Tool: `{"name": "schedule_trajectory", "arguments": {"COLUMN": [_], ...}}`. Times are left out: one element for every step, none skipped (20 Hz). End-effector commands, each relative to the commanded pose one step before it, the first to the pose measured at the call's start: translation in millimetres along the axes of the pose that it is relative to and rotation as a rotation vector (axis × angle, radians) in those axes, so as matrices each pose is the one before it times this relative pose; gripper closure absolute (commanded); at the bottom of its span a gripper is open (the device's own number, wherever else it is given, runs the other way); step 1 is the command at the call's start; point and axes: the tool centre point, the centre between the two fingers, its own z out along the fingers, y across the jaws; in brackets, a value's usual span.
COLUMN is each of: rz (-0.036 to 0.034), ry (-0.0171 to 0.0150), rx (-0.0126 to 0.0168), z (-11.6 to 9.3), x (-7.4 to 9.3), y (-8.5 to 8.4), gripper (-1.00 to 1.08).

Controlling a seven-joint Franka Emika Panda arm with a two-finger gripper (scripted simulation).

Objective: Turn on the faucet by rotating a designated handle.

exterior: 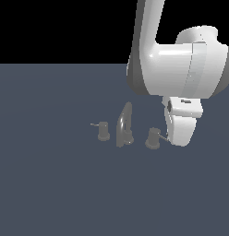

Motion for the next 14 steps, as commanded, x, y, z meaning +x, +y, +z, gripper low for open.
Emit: {"name": "schedule_trajectory", "arguments": {"rz": [-0.0134,0.01601,-0.00148,-0.00152,-0.0015,-0.00152,-0.00152,-0.00155,-0.00151,-0.00155,-0.00155,-0.00156,0.0,0.04006], "ry": [-0.00633,0.00616,-0.00055,-0.00057,-0.00056,-0.00057,-0.00057,-0.00059,-0.00058,-0.0006,-0.00061,-0.00064,0.0,0.00878], "rx": [-0.03071,0.02733,-0.00261,-0.00267,-0.00264,-0.00267,-0.00267,-0.00274,-0.00267,-0.00274,-0.00273,-0.00276,0.0,0.02081], "z": [4.5,-4.98,0.41,0.44,0.42,0.43,0.43,0.45,0.41,0.44,0.43,0.44,0.0,-4.84], "x": [-10.06,10.99,-4.31,-4.35,-4.36,-4.39,-4.41,-4.46,-4.46,-4.51,-4.55,-4.6,0.0,25.63], "y": [18.44,-14.33,3.16,3.17,3.19,3.2,3.21,3.23,3.24,3.25,3.27,3.27,0.0,-9.76], "gripper": [1.08,1.08,1.08,1.08,1.08,1.08,1.08,1.08,1.08,1.08,1.08,1.08,1.08,1.08]}}
